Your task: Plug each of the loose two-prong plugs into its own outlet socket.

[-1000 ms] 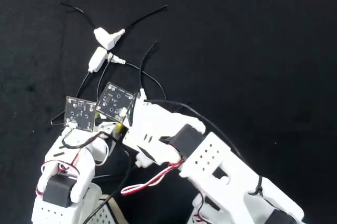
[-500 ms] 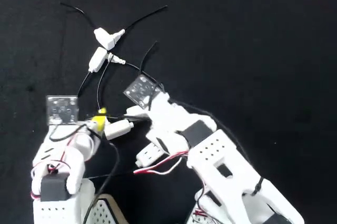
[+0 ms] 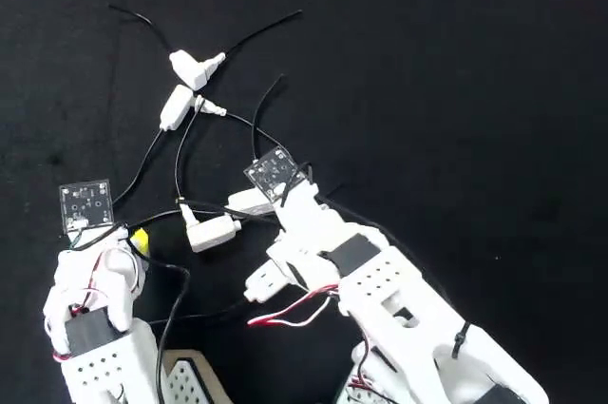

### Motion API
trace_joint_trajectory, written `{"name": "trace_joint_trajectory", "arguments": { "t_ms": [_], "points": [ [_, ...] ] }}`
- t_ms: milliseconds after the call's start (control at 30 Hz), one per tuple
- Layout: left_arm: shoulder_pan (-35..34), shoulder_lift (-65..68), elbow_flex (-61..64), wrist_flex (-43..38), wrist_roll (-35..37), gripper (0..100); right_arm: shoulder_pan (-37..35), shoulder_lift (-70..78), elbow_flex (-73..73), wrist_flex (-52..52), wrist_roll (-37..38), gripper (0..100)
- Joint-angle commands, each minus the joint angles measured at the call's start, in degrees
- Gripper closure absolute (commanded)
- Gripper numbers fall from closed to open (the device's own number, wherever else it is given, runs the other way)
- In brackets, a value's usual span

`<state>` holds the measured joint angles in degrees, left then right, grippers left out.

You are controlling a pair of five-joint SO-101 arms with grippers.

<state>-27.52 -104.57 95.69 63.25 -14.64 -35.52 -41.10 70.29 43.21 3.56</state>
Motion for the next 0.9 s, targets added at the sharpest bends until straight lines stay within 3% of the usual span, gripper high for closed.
{"name": "trace_joint_trajectory", "arguments": {
  "t_ms": [0, 267, 433, 567, 700, 867],
  "points": [
    [-0.4, 0.0, 1.27, -3.16, -0.7, 76, 1.32, -1.27, -0.4, -0.88, -0.53, 98.6],
    [-0.31, 0.0, 1.71, -4.4, -0.7, 76, 7.65, -16.31, -2.42, 7.3, -0.09, 98.5],
    [-0.31, 0.0, 1.71, -4.4, -0.7, 76, 4.92, -32.48, 2.51, 12.57, 0.09, 98.5],
    [-0.31, 0.0, 1.71, -4.4, -0.79, 76, -2.73, -41.8, 8.84, 13.27, 0.97, 98.6],
    [-0.31, 0.0, 1.71, -4.4, -0.79, 76, -7.3, -44.62, 13.14, 13.63, 0.62, 98.6],
    [-0.31, 0.0, 1.71, -4.4, -0.79, 76, -7.47, -44.62, 15.96, 13.27, 0.7, 98.7]
  ]
}}
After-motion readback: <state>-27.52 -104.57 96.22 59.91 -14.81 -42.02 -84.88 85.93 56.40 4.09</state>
